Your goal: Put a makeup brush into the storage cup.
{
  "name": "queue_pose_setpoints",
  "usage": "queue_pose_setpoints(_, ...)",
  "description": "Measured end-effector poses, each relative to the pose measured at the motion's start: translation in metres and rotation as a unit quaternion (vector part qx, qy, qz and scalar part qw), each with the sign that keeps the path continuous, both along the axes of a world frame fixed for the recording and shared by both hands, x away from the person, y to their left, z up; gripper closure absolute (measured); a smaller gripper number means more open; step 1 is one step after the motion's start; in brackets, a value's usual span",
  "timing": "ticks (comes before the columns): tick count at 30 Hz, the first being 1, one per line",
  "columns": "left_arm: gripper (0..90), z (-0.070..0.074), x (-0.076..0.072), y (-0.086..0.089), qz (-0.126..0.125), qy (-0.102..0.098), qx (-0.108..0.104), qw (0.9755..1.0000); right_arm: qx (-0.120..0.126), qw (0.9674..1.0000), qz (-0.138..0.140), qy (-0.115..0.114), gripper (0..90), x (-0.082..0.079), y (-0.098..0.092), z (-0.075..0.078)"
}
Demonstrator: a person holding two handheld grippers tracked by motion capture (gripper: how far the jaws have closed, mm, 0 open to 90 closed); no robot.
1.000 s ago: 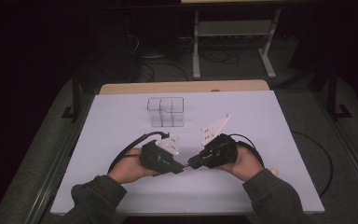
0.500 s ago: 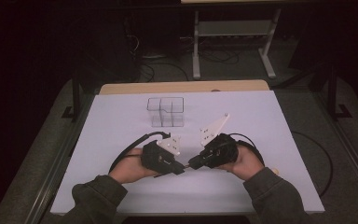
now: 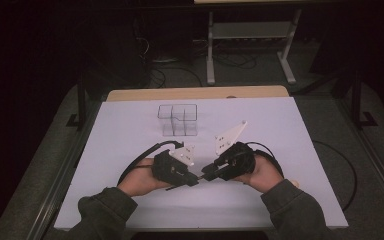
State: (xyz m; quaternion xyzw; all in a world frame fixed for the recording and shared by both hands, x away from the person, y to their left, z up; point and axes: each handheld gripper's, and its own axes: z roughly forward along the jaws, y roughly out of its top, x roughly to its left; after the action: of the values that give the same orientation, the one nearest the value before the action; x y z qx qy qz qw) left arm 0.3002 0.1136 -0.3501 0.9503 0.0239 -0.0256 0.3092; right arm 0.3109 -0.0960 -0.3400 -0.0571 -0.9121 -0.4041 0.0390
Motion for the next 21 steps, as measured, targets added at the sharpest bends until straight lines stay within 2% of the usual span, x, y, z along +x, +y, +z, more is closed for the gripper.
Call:
queue_pose_setpoints(1, 83.1, 0.000, 0.000, 0.000, 0.001, 0.000, 0.000, 1.0000, 0.002, 0.9999, -0.004, 0.011, 62.8, 0.001, -0.001, 0.001)
queue_pose_setpoints(4, 83.2, 0.002, 0.001, 0.003, 0.004, -0.002, -0.004, 1.0000, 0.015, 0.9997, -0.015, 0.014, 55.6, 0.002, -0.006, 0.001)
queue_pose_setpoints(5, 83.2, 0.001, 0.001, 0.003, 0.014, 0.003, -0.015, 0.9998, 0.017, 0.9996, -0.016, 0.016, 53.3, 0.002, -0.007, 0.001)
queue_pose_setpoints(10, 83.2, 0.003, 0.003, 0.007, 0.017, -0.001, -0.017, 0.9997, 0.021, 0.9988, -0.036, 0.024, 44.9, -0.001, -0.014, 0.000)
queue_pose_setpoints(18, 83.2, 0.004, 0.008, 0.011, 0.028, 0.004, -0.032, 0.9991, 0.033, 0.9972, -0.062, 0.028, 39.3, -0.004, -0.032, -0.008)
queue_pose_setpoints(21, 83.2, 0.005, 0.009, 0.013, 0.031, 0.005, -0.040, 0.9987, 0.032, 0.9965, -0.074, 0.023, 36.9, -0.005, -0.039, -0.012)
